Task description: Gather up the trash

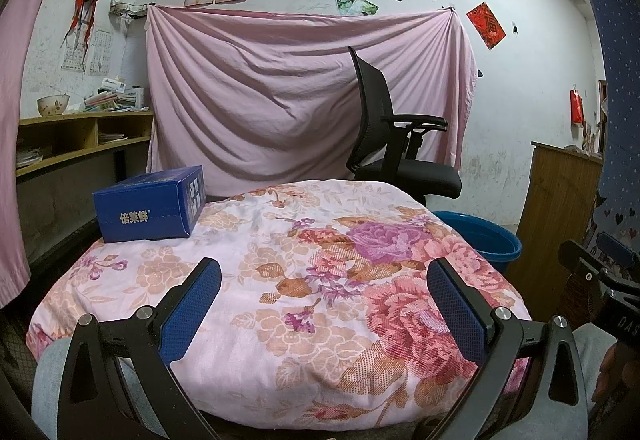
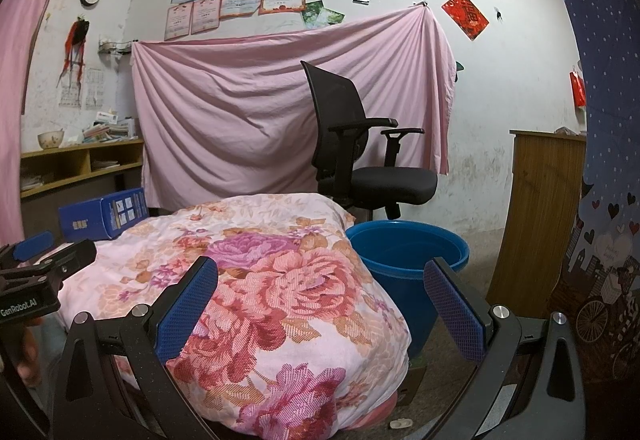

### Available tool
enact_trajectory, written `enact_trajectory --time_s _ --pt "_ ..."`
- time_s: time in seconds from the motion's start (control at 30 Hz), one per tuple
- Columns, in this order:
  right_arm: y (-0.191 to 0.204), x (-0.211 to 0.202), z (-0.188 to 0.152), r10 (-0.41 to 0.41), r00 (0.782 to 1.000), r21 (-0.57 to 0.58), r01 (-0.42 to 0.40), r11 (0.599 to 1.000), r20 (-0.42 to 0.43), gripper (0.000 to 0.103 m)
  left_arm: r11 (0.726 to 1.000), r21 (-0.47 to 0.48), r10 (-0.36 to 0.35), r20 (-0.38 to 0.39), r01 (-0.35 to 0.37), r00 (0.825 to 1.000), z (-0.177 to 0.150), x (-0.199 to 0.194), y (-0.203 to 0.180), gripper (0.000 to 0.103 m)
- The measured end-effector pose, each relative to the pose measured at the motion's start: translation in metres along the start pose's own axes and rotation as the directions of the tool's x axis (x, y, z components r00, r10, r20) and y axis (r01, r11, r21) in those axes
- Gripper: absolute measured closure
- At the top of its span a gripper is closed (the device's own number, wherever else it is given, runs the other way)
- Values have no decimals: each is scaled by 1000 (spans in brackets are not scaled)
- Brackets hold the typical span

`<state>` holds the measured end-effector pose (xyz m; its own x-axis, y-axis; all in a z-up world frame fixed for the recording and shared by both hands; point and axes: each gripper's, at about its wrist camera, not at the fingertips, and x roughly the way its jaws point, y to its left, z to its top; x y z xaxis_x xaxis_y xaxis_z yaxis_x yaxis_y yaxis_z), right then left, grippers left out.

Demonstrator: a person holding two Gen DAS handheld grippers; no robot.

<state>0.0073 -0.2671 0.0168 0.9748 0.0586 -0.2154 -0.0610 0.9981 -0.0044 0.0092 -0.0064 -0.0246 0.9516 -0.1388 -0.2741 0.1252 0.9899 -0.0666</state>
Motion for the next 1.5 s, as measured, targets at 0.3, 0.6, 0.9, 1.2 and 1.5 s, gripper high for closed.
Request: enact_trajectory --time_s 0.3,0.6,0.9,1.2,1.5 --pt "-1 -1 0 1 1000 1 -1 1000 0 0 1000 1 0 0 0 1000 0 0 0 2" --pt "-2 0 1 1 1000 3 -1 1000 0 0 1000 2 0 0 0 1000 0 0 0 2" --pt "-2 -1 0 1 1000 6 -1 1000 -1 0 1000 2 0 -1 0 1000 0 -1 0 2" --pt "-1 -1 0 1 1000 9 -1 1000 -2 0 1000 3 0 0 0 1000 0 0 0 2" --pt "0 -3 0 1 1000 12 -1 1000 -4 0 1000 5 1 -1 -1 1000 0 0 1 2"
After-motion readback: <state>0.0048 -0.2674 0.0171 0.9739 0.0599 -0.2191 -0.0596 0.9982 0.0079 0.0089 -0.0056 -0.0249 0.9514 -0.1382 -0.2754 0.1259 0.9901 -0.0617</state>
